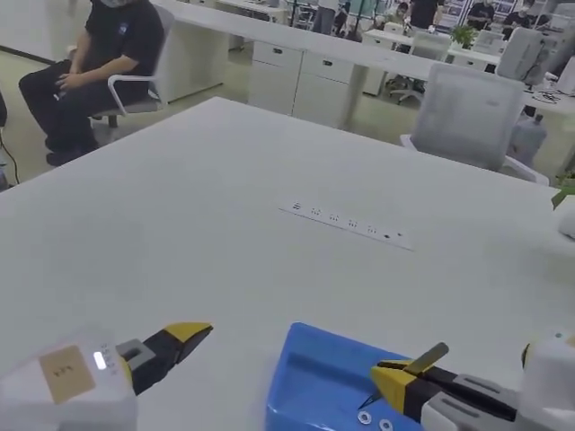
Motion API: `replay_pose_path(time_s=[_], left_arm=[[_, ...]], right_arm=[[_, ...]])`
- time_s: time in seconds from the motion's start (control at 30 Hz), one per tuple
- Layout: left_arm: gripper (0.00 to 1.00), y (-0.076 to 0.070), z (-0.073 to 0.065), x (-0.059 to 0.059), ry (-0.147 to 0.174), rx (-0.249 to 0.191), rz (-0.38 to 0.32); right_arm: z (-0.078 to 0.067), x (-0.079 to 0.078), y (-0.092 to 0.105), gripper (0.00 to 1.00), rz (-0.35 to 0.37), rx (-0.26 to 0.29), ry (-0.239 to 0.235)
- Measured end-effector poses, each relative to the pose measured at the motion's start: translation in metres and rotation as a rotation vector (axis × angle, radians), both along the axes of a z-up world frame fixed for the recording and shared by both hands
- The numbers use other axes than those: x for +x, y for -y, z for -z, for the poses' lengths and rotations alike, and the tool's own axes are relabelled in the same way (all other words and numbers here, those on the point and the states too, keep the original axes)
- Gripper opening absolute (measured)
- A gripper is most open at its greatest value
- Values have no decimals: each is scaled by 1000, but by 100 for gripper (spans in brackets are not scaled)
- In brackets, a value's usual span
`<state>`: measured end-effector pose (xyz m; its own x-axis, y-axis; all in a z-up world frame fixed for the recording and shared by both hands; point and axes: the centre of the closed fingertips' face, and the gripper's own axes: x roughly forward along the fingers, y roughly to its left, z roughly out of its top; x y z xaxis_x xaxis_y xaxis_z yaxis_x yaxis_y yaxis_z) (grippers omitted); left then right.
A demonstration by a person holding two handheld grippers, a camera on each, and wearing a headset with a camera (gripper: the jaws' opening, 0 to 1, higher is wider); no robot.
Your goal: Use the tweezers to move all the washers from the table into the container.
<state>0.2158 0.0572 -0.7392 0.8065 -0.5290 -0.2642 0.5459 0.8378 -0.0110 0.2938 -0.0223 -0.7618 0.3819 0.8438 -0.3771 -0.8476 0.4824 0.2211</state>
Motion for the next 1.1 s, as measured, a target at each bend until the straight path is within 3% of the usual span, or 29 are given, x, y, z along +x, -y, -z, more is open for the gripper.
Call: replay_pose_path(time_s=[0.4,0.63,0.93,1.1], left_arm=[[88,1,0,0,-2,2,5],[88,1,0,0,-4,2,5],[88,0,1,0,-4,2,1],[88,0,1,0,-4,6,5]], right_arm=[[-2,-26,-8,4,-80,40,-32],[12,-43,-16,4,-151,-7,-35],[40,-50,-18,4,-175,-99,-33],[49,-53,-20,4,-176,-114,-37]])
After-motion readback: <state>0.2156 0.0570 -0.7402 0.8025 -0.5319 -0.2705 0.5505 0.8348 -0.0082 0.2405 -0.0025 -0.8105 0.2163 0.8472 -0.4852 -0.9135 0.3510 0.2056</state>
